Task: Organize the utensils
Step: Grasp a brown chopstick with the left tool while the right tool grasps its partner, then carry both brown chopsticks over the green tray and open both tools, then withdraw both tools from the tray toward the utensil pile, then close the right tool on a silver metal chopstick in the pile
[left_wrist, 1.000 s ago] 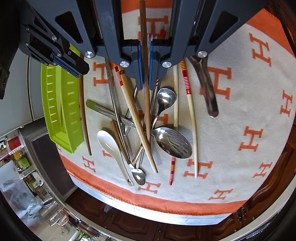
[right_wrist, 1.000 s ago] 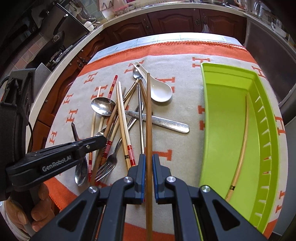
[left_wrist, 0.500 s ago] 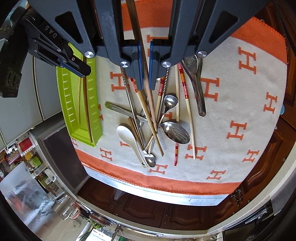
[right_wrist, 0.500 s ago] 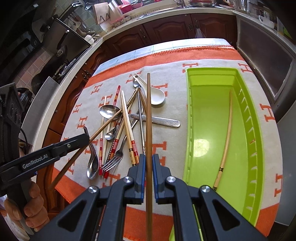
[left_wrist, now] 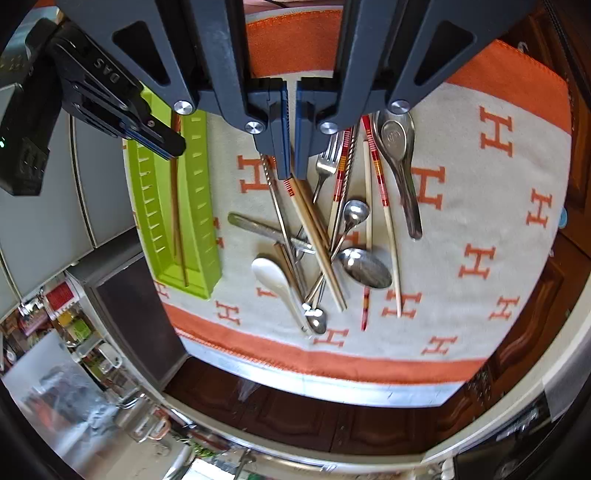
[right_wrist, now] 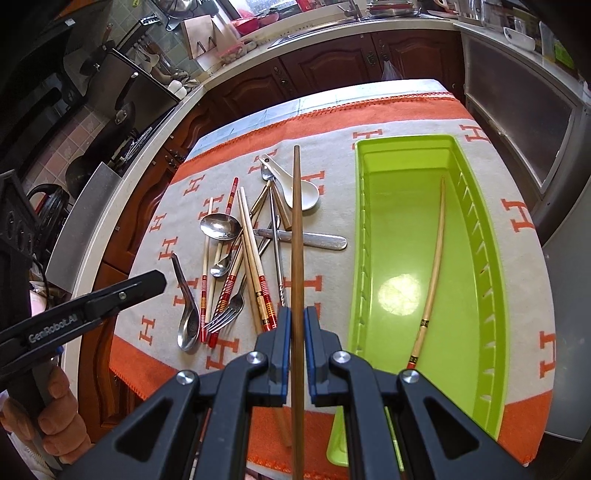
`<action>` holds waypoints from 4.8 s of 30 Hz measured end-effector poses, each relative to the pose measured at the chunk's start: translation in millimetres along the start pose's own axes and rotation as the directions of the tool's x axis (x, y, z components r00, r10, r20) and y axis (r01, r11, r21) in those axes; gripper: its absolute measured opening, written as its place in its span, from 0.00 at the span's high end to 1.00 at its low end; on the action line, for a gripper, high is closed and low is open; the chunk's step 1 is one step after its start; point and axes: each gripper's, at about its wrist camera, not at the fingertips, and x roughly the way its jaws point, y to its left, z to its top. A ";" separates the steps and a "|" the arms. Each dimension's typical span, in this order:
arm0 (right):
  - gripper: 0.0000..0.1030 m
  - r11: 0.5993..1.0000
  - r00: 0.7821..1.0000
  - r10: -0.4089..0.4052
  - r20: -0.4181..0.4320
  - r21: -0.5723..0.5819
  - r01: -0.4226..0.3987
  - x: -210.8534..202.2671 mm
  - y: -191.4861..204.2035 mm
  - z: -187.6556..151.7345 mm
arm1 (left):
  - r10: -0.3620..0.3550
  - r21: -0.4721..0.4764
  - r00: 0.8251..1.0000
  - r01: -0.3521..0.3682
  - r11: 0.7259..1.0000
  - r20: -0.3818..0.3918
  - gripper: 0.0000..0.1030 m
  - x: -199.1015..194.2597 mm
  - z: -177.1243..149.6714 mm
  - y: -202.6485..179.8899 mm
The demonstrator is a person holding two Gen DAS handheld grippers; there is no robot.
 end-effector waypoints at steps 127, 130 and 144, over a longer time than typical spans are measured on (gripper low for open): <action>0.92 1.000 0.998 -0.014 -0.054 0.007 0.015 16.4 13.3 18.2 | 0.138 0.159 0.973 -0.167 0.973 0.183 0.27 -17.2 10.8 4.8; 0.92 1.000 0.997 -0.014 -0.073 -0.005 0.014 28.4 16.7 20.3 | 0.145 0.138 0.976 -0.168 0.976 0.164 0.26 -9.7 12.6 16.3; 0.92 0.979 0.977 -0.131 -0.168 -0.179 0.101 102.1 36.4 33.9 | 0.132 0.131 0.985 -0.147 0.980 0.113 0.26 21.7 19.6 35.8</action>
